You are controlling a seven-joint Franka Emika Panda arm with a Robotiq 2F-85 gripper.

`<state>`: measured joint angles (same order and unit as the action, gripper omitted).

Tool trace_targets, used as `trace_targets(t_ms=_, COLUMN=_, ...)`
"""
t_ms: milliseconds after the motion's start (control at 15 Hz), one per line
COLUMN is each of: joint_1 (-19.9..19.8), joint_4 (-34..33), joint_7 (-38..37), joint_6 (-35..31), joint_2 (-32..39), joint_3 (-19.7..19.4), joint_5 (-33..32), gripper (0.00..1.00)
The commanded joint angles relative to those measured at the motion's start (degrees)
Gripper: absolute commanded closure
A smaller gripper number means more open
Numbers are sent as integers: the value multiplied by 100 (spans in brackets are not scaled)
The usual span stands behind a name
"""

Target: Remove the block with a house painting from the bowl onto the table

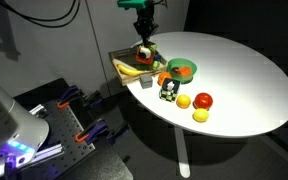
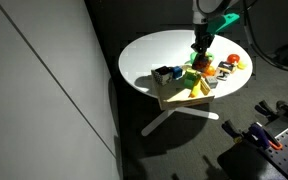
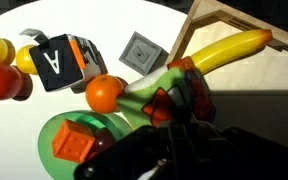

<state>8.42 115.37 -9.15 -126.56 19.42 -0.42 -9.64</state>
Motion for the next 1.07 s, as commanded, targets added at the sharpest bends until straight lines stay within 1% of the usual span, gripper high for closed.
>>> trace_targets(t_ms=0, joint_1=-162, joint_4=491, joint_7=31, joint_6=7, joint_2=-452, joint_3=-46, joint_5=-160, gripper=96)
trace_targets(t_ms=267, joint_1=-295, joint_4=833, joint_7=-60, joint_6=-30, joint_2=-630, joint_3=-162, joint_5=-385, gripper=96)
trace_targets(t_ms=600, joint_1=-406, joint_4=1109, joint_7=-233, joint_6=-113, joint_2=-573, joint_3=-309, joint_5=-749, gripper=96)
trace_targets(t_ms=1000, joint_1=-425, joint_4=1498, joint_7=-629, joint_6=-761, joint_2=-482, joint_3=-475, joint_5=-1218, gripper=96)
